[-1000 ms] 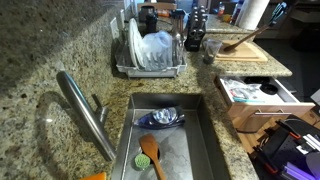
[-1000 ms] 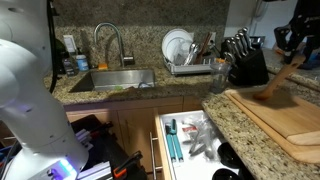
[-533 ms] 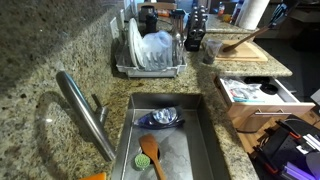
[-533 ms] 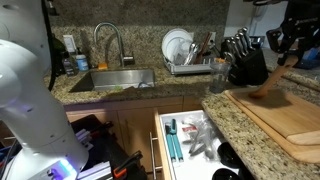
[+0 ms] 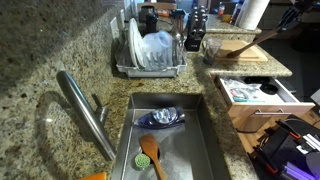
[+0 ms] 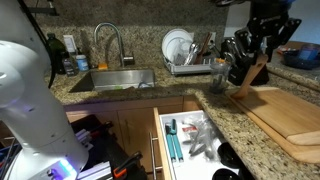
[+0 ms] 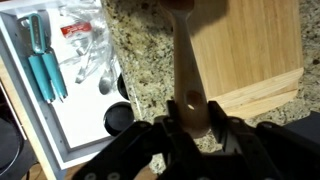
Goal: Remove the wooden spoon from the chopping board and put it in the open drawer
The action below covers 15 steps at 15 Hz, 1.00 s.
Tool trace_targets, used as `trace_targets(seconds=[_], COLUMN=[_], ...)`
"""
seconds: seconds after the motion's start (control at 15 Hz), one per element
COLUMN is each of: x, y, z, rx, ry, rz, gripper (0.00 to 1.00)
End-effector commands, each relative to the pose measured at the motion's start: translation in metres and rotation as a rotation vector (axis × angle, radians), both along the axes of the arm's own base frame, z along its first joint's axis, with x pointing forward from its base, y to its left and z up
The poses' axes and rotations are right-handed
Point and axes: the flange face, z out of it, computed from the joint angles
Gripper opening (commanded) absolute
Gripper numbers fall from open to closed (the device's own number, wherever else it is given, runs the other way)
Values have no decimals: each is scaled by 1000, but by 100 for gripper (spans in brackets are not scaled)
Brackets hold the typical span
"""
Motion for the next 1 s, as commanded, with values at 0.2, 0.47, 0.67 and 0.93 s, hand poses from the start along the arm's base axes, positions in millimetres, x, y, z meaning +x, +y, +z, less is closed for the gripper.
trace_targets(seconds=[0.2,0.47,0.67,0.93], x=[-56,-61,-60,-57], y=[20,23,29,36], z=[-10,-6,-9,-12], rx=[116,179,200,215], ry=[87,124,156,197], rz=[0,1,12,21], gripper=[10,10,10,10])
